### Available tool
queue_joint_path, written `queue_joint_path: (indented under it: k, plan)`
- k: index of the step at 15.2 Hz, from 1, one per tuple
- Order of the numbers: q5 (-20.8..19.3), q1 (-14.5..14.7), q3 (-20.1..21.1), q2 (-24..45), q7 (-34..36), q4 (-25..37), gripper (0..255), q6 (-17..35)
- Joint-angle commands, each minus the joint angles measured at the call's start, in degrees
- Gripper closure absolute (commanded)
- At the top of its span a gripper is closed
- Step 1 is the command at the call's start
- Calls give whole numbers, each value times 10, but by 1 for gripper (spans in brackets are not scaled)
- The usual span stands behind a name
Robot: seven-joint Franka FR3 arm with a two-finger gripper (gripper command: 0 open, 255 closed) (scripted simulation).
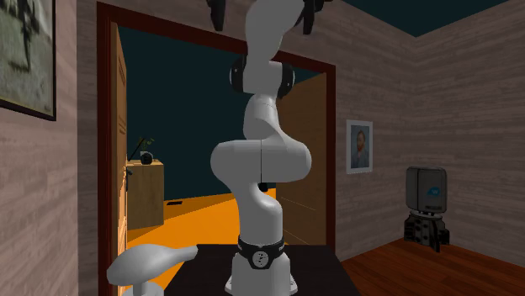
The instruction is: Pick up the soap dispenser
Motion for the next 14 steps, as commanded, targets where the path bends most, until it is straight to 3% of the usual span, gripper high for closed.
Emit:
queue_joint_path:
  k: [1, 14]
  plan:
    - [0, 0, 0, 0, 0, 0, 0, 0]
    - [-99, -3, -9, 163, -89, -100, 0, 124]
